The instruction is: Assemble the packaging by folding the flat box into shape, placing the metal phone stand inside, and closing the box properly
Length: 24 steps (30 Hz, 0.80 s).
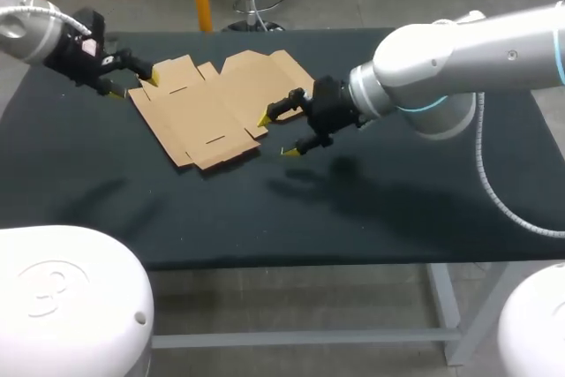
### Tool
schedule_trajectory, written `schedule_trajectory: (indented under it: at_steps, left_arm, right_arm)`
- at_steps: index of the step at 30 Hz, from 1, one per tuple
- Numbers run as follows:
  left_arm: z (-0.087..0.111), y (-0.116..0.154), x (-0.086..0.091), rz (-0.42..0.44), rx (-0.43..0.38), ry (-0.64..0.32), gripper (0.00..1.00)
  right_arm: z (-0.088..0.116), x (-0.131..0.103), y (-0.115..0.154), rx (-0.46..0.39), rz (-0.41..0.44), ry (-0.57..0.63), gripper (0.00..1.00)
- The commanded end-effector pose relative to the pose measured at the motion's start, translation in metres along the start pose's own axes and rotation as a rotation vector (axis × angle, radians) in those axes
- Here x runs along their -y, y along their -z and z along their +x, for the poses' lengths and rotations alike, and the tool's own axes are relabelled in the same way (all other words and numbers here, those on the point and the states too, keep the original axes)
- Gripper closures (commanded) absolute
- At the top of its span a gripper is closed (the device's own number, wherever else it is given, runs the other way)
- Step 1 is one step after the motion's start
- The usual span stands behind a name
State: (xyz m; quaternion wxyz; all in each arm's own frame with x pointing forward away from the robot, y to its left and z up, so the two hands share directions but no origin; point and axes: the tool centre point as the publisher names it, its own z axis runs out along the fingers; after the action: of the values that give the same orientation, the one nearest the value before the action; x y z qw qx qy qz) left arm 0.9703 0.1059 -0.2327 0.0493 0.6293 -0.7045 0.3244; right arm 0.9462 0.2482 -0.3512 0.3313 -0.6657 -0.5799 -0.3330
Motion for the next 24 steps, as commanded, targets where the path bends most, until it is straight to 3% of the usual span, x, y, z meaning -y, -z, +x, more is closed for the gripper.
schedule_trajectory:
  at_steps: [1,3,6,8,11,16,18,21,24]
  left_arm:
    - [0.000,0.004,-0.007,0.010,0.013,0.004,0.00]
    - [-0.001,0.005,-0.008,0.011,0.016,0.005,0.00]
    - [-0.002,0.007,-0.010,0.015,0.019,0.006,0.00]
    - [-0.003,0.008,-0.011,0.019,0.017,0.005,0.00]
    - [-0.003,0.008,-0.012,0.024,0.013,0.004,0.00]
    - [-0.004,0.009,-0.013,0.023,0.015,-0.002,0.00]
    - [-0.004,0.010,-0.014,0.025,0.015,-0.005,0.00]
    - [-0.005,0.011,-0.016,0.026,0.017,-0.012,0.00]
    - [-0.006,0.013,-0.018,0.029,0.020,-0.018,0.00]
  right_arm:
    - [-0.003,-0.006,-0.018,-0.005,0.022,-0.006,0.07]
    - [-0.006,-0.006,-0.019,-0.004,0.012,-0.016,0.07]
    - [-0.011,-0.005,-0.023,-0.020,-0.001,-0.038,0.18]
    - [-0.013,-0.004,-0.028,-0.036,-0.001,-0.055,0.16]
    - [-0.015,-0.003,-0.036,-0.055,0.007,-0.068,0.04]
    - [-0.019,-0.001,-0.049,-0.058,0.017,-0.092,0.10]
    - [-0.022,-0.002,-0.052,-0.071,0.016,-0.104,0.17]
    - [-0.021,-0.005,-0.055,-0.083,0.006,-0.112,0.38]
    - [-0.017,-0.007,-0.059,-0.087,0.000,-0.110,0.44]
